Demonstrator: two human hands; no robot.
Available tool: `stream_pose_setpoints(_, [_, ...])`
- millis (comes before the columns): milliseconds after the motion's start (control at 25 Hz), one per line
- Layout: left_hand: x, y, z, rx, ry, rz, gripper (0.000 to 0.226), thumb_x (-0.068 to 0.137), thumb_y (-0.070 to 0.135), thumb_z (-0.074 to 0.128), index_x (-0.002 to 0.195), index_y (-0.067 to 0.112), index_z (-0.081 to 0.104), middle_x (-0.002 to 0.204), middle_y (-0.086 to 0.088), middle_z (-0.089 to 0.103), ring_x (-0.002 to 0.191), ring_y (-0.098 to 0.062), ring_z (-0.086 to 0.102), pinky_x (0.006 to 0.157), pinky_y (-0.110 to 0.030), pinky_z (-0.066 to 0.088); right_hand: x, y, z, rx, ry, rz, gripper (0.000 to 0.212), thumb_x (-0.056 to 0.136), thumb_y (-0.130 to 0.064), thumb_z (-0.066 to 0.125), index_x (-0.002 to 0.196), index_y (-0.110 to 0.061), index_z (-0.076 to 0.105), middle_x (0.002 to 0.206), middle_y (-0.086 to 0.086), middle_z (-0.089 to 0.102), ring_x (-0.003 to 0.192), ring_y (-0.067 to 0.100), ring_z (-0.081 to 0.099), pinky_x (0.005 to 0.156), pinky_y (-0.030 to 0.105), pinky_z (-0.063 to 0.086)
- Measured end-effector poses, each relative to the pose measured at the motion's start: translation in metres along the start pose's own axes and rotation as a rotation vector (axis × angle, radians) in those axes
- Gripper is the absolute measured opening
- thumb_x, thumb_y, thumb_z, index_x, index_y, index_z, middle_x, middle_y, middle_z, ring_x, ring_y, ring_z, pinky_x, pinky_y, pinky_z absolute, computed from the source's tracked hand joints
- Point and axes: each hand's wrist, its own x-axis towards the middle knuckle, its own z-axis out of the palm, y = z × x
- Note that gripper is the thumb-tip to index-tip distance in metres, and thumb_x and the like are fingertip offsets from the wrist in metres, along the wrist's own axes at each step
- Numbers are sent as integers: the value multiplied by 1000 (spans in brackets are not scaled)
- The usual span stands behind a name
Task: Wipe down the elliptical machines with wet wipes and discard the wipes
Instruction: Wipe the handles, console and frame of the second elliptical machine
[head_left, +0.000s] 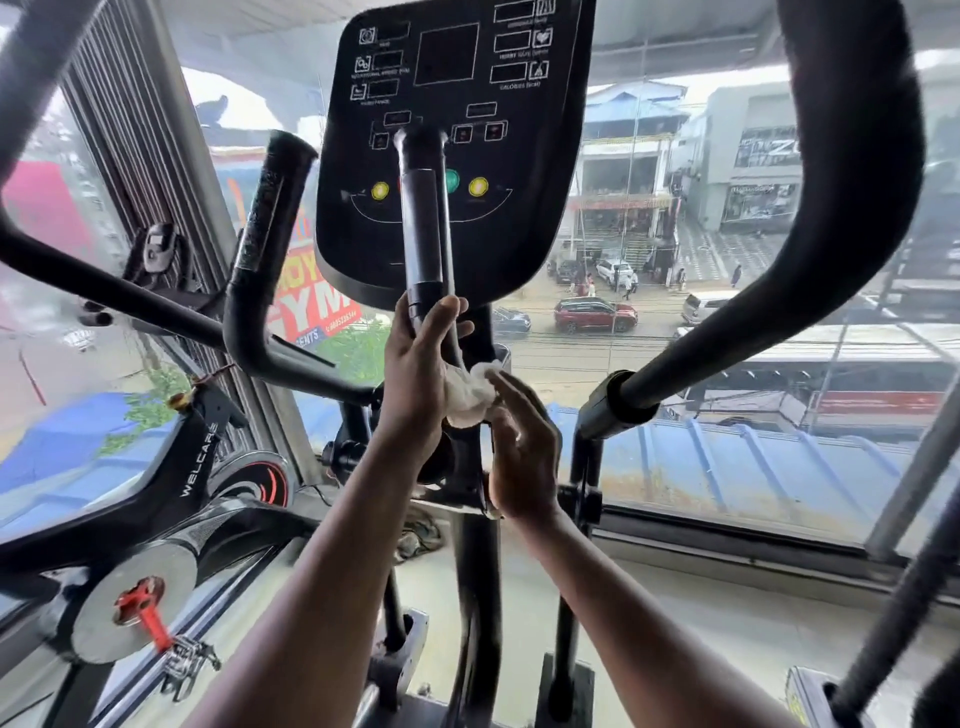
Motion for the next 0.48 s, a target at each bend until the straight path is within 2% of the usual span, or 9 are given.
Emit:
stream_pose_setpoints(120, [8, 1, -7, -41, -71, -74, 38, 85, 29, 62, 115, 7, 58, 108, -3, 68, 97, -15, 64, 81, -29, 51, 12, -33, 23, 28, -13, -203, 38, 100, -15, 45, 132, 6, 52, 140, 21, 49, 135, 23, 45, 111, 33, 37])
stream_pose_setpoints(160, [9, 1, -9, -43, -94, -121, 53, 81, 33, 65, 123, 1, 55, 114, -7, 66, 102, -15, 64, 82, -29, 51, 13, -32, 26, 29, -11, -266, 34, 101, -10, 45, 130, 5, 53, 140, 21, 49, 134, 23, 46, 110, 32, 38])
stream_pose_setpoints(240, [6, 2, -10, -28, -115, -175, 80, 68, 48, 68, 131, 2, 53, 125, -10, 64, 110, -15, 62, 80, -28, 50, 6, -10, 22, 15, 3, -295, 30, 97, 0, 50, 126, 5, 56, 134, 15, 54, 128, 19, 53, 106, 31, 44])
stream_pose_setpoints(280, [5, 0, -9, -17, -109, -159, 83, 63, 53, 67, 129, 5, 55, 127, -8, 64, 111, -14, 62, 80, -28, 50, 2, 5, 17, -11, 30, -246, 29, 94, 4, 53, 122, 5, 60, 128, 10, 59, 121, 17, 58, 102, 31, 47])
stream_pose_setpoints(360, [5, -6, -10, -19, -97, -115, 70, 61, 57, 64, 117, 16, 63, 124, -3, 66, 112, -15, 63, 85, -32, 48, -1, 33, 7, -50, 104, -25, 25, 91, 5, 55, 112, 0, 68, 114, 6, 69, 104, 10, 64, 90, 35, 54])
stream_pose_setpoints(440, [4, -8, -9, -10, -138, -101, 54, 63, 56, 62, 109, 28, 65, 122, -1, 68, 114, -18, 64, 91, -37, 47, 6, 44, 2, -67, 125, 250, 25, 90, -6, 52, 105, -7, 72, 100, 5, 73, 85, 0, 61, 79, 31, 52])
stream_pose_setpoints(480, [3, -10, -7, 11, -134, -81, 52, 64, 56, 61, 108, 29, 65, 119, 0, 69, 112, -18, 64, 91, -39, 48, 14, 41, 4, -23, 106, 363, 25, 91, -10, 50, 104, -9, 72, 97, 2, 74, 81, -2, 59, 78, 28, 50])
